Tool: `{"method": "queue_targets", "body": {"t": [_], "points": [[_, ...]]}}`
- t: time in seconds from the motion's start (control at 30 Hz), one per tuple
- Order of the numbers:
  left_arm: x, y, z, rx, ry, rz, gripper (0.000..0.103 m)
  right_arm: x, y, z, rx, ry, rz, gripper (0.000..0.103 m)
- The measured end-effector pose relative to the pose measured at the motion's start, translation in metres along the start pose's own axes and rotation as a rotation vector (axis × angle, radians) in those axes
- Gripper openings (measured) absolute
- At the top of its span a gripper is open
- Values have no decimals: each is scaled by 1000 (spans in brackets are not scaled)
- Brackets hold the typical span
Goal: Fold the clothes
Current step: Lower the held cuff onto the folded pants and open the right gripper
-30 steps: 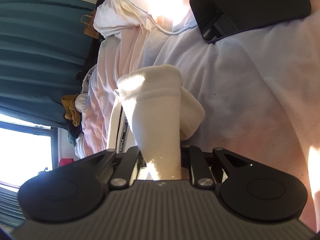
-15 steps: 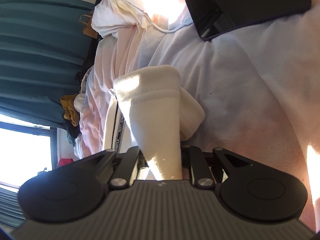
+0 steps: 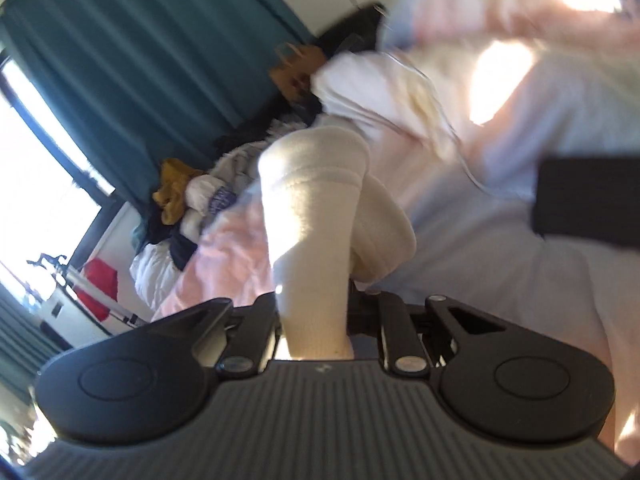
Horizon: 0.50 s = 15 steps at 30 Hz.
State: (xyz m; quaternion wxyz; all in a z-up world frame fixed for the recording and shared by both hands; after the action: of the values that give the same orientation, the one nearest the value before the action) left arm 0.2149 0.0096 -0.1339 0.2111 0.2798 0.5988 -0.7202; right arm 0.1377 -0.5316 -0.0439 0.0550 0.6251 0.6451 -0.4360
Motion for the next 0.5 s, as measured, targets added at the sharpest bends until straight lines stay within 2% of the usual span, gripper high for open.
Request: {"method": "queue_targets", "body": {"t": [0.27, 0.5], "points": [[-18, -23, -16, 37, -73, 62, 69, -9, -34, -105, -84, -317, 127, 15], [-37, -49, -41, 63, -155, 126, 69, 39, -63, -197, -167, -627, 186, 15]]}}
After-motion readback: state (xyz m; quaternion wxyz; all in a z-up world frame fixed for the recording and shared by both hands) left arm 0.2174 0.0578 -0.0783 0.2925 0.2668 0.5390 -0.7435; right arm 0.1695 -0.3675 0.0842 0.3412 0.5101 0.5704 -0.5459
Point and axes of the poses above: each gripper's, at about its wrist camera, not at the fingertips, and y roughly the way its jaws point, z to its right, x to its underside, the point moved 8 cm from there along y, roughly the way its jaws point, and after that the axes turned 4 degrees about -z, right-handed, at the moved point
